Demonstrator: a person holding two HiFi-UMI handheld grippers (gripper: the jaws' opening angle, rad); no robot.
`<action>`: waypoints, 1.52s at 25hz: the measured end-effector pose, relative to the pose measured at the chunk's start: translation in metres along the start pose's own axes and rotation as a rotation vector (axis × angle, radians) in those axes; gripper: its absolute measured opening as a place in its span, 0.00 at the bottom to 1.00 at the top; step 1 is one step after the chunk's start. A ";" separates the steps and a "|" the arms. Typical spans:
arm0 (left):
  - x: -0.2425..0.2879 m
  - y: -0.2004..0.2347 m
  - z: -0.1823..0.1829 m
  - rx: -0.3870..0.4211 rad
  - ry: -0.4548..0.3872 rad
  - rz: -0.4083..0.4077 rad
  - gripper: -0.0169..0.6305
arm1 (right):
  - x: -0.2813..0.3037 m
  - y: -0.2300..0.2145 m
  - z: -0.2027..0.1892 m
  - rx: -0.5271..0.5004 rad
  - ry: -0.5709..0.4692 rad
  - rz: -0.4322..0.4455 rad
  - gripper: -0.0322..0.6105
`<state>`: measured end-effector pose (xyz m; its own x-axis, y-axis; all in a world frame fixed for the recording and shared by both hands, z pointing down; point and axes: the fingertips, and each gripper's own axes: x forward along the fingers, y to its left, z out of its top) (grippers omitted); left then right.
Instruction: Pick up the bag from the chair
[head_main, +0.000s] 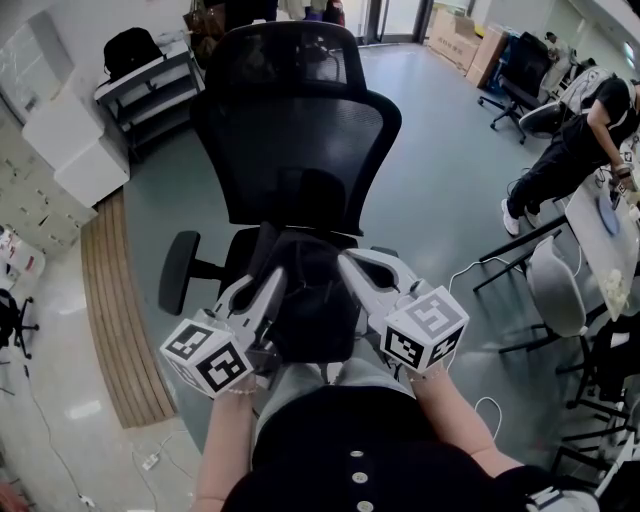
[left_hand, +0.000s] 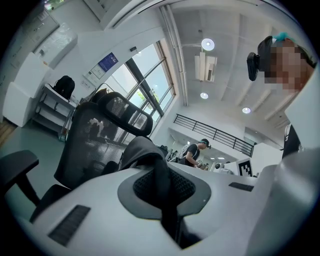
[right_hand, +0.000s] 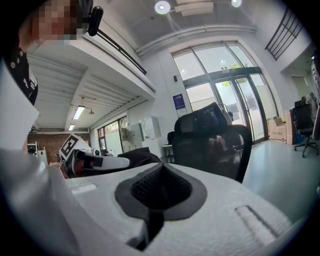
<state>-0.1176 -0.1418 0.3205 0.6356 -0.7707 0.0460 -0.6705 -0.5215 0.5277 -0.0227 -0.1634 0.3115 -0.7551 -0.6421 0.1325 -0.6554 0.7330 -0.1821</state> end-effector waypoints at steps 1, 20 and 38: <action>0.000 0.000 -0.001 -0.001 0.004 -0.001 0.07 | 0.000 0.000 0.000 -0.002 0.000 -0.003 0.05; 0.001 0.002 -0.001 -0.016 0.016 0.008 0.07 | 0.001 0.005 -0.002 0.001 0.015 0.019 0.05; 0.002 0.004 -0.003 -0.018 0.017 0.011 0.07 | 0.006 0.004 -0.006 0.012 0.018 0.040 0.05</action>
<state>-0.1178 -0.1448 0.3253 0.6345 -0.7701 0.0662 -0.6705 -0.5059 0.5427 -0.0302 -0.1630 0.3180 -0.7807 -0.6084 0.1429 -0.6248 0.7550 -0.1992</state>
